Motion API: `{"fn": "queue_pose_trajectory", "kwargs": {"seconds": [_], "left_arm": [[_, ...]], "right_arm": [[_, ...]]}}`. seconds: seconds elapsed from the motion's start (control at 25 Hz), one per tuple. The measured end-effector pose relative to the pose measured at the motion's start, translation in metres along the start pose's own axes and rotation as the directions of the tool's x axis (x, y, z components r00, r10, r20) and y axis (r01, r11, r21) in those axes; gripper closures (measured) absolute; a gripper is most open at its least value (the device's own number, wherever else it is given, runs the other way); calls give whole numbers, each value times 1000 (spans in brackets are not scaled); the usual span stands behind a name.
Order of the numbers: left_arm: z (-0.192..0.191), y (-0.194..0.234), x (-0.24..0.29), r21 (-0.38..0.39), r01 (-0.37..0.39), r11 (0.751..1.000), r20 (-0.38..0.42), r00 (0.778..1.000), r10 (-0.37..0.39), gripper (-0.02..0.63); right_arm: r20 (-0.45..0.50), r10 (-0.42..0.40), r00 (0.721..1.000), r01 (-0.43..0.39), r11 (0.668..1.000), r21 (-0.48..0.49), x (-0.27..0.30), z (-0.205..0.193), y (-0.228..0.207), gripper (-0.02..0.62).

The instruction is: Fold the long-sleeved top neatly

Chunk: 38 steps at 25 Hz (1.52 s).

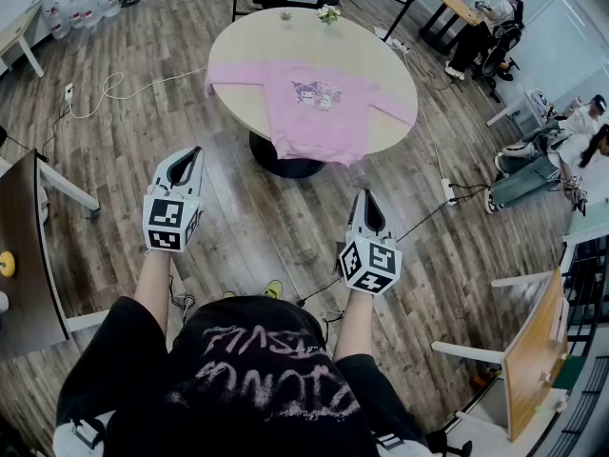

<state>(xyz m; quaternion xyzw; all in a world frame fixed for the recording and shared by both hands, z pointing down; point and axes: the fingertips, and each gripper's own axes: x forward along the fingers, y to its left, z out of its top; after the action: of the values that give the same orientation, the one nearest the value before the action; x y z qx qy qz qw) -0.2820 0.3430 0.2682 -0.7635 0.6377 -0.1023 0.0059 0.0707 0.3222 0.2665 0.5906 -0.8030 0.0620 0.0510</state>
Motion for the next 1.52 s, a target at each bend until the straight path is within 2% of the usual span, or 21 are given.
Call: {"fn": "queue_pose_trajectory", "kwargs": {"seconds": [0.44, 0.6, 0.8, 1.52], "left_arm": [[2, -4, 6, -8, -3, 1000, 1, 1000, 3, 595], [2, -6, 6, -8, -4, 1000, -3, 1000, 4, 595], [-5, -11, 8, -9, -7, 1000, -21, 1000, 6, 595], [-6, -49, 66, 14, -45, 999, -72, 996, 46, 595]], "right_arm": [[6, 1, 1000, -1, 1000, 1, 3, -1, -6, 592], [32, 22, 999, -23, 1000, 17, 2, 5, -2, 591], [19, 36, 999, -37, 999, 9, 7, -1, -4, 591], [-8, 85, 996, -84, 995, 45, 56, -18, -64, 591]]}}
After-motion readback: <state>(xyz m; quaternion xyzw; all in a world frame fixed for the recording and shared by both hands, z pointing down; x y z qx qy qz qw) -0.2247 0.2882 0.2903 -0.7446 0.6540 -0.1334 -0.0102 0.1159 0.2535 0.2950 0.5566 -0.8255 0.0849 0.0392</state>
